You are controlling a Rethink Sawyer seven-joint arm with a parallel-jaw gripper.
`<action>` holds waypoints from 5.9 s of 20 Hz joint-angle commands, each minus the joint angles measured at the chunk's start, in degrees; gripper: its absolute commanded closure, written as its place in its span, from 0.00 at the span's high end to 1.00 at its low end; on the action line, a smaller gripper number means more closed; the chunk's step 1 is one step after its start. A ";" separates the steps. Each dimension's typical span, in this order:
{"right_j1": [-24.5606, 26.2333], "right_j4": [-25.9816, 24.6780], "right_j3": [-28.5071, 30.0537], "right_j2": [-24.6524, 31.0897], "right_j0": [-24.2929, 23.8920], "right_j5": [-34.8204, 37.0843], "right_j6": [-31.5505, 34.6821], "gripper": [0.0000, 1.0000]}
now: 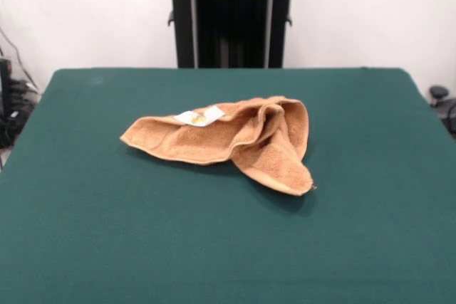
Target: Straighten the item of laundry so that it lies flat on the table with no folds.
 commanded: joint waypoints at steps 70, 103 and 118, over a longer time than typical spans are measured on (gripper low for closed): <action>22.33 8.04 12.01 5.32 -0.60 -61.10 33.61 1.00; 42.52 -0.14 -2.02 6.57 -8.51 -69.08 32.21 1.00; 46.43 16.42 -4.27 0.08 3.53 -56.83 25.62 1.00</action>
